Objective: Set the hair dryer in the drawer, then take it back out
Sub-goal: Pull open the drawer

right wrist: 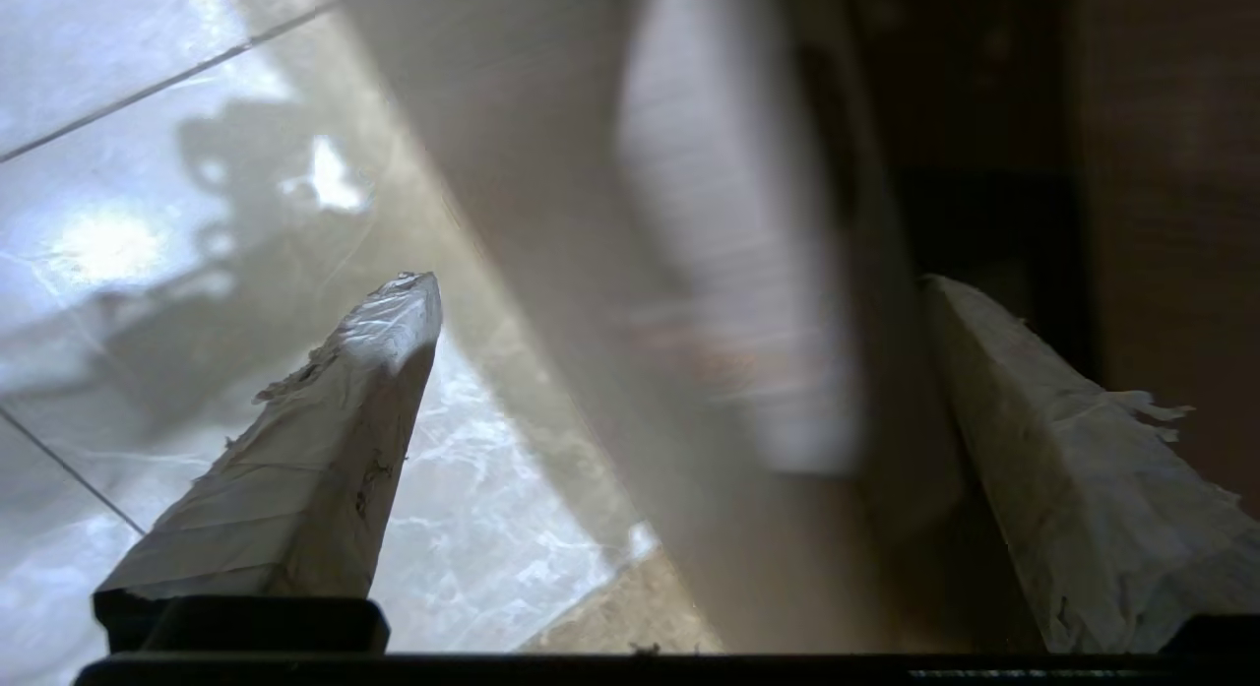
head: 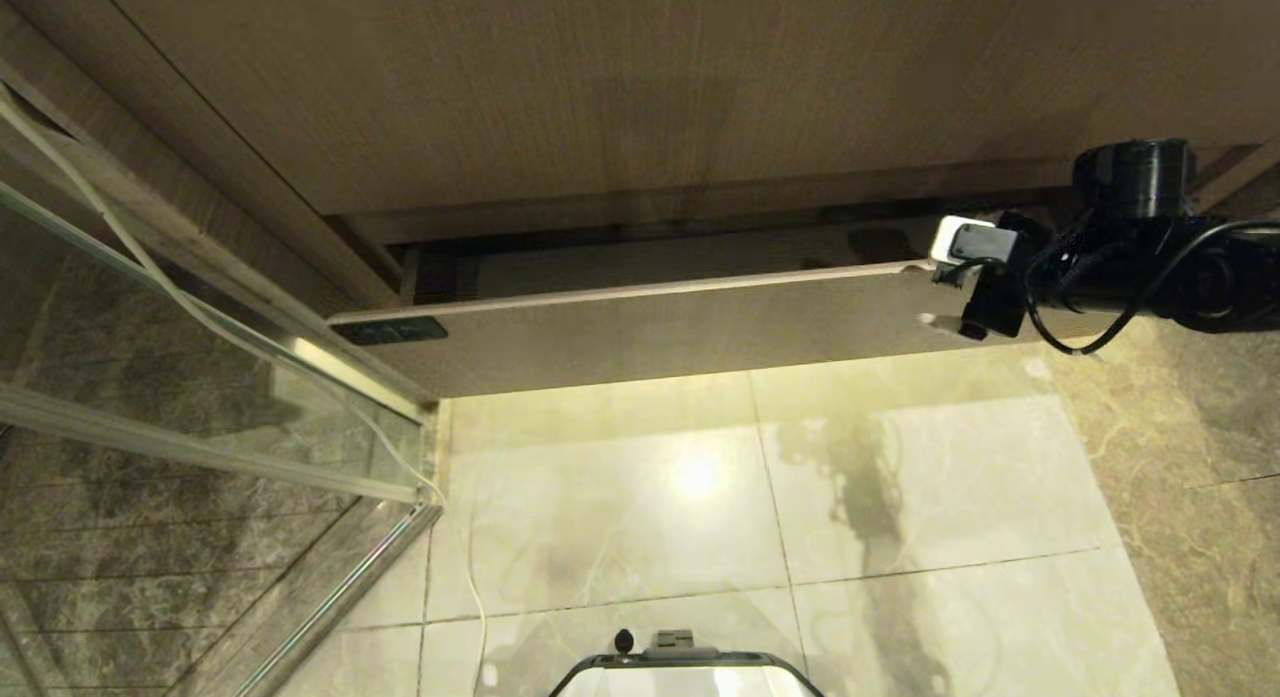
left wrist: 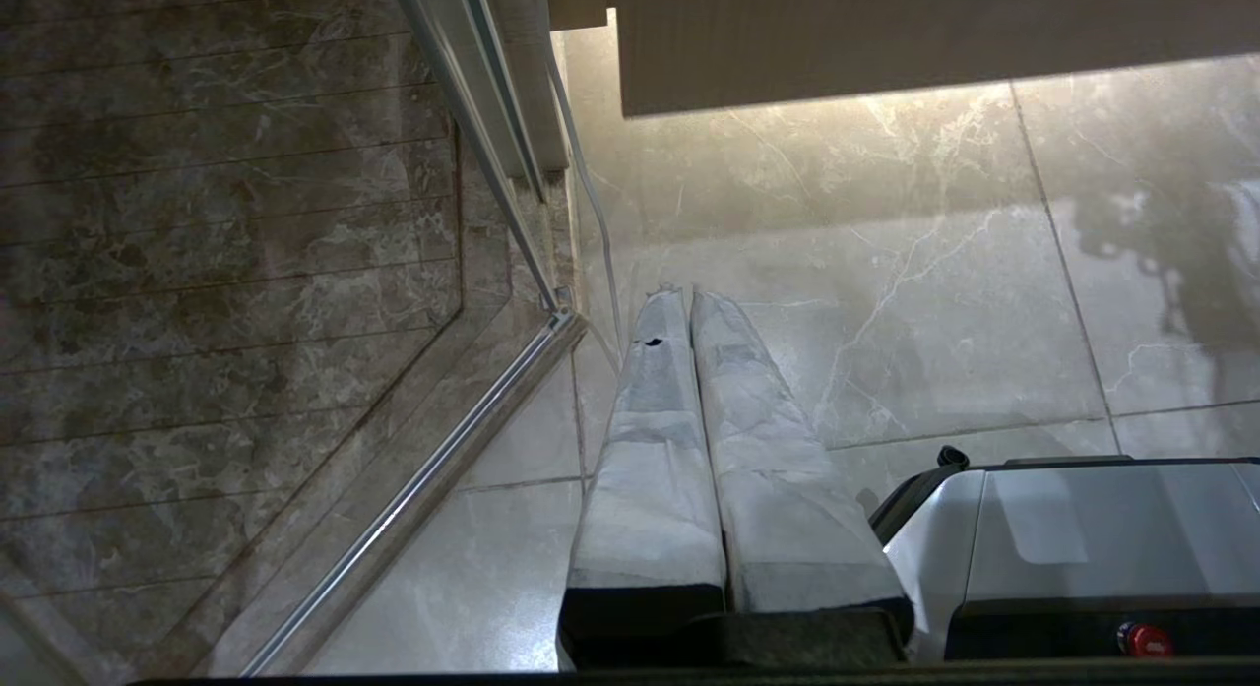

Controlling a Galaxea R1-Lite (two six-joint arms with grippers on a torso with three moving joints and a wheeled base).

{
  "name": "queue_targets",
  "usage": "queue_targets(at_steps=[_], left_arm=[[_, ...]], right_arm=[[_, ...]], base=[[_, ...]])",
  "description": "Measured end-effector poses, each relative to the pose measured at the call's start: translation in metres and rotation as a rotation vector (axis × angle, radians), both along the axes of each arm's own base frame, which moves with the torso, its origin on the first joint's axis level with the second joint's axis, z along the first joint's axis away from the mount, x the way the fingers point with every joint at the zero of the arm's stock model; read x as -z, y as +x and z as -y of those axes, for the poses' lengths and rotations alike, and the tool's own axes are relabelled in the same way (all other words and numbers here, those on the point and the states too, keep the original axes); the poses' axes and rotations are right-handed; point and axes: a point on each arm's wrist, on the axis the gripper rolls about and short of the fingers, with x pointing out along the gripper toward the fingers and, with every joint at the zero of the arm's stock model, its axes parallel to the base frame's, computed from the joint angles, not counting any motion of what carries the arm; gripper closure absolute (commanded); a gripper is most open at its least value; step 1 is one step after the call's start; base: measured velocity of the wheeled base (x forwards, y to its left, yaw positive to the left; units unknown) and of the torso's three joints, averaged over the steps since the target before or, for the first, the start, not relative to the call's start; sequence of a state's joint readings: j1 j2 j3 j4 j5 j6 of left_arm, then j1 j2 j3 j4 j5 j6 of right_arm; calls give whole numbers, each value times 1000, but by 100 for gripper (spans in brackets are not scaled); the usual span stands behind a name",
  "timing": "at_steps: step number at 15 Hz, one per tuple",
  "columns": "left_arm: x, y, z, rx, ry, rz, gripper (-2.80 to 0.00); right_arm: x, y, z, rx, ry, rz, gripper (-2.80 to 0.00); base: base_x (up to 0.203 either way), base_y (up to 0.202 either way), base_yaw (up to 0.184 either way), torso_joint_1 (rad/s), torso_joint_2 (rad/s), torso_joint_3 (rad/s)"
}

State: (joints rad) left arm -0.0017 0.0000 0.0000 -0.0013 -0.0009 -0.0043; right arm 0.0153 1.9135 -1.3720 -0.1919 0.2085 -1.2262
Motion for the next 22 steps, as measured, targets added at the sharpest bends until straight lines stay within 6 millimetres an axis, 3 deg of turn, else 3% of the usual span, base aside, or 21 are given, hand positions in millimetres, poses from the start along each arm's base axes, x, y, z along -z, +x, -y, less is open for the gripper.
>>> queue_targets(at_steps=[3,6,8,10,13,14,16,18,22], left_arm=[[0,0,0,0,0,0,0],[0,0,0,0,0,0,0],[0,0,0,0,0,0,0],[0,0,0,0,0,0,0],[0,0,0,1,0,0,0],[0,0,0,1,0,0,0],[0,0,0,0,0,0,0],[0,0,0,0,0,0,0],[0,0,0,1,0,0,0]], right_arm=[[-6,-22,0,-2,0,-25,-280],[-28,-65,5,10,2,-30,-280],[-44,-106,11,32,18,-51,-280],[-60,-160,16,68,65,-73,-280],[-62,-246,16,138,181,-134,-280],[-56,-269,15,162,227,-164,0],[-40,-310,13,222,313,-230,0],[-30,-338,12,282,367,-227,0],[-25,-359,10,358,495,-178,0]], base=[[0,0,0,0,0,0],[0,0,0,0,0,0],[0,0,0,0,0,0],[0,0,0,0,0,0],[0,0,0,0,0,0],[0,0,0,0,0,0],[0,0,0,0,0,0],[0,0,0,0,0,0],[0,0,0,0,0,0]])
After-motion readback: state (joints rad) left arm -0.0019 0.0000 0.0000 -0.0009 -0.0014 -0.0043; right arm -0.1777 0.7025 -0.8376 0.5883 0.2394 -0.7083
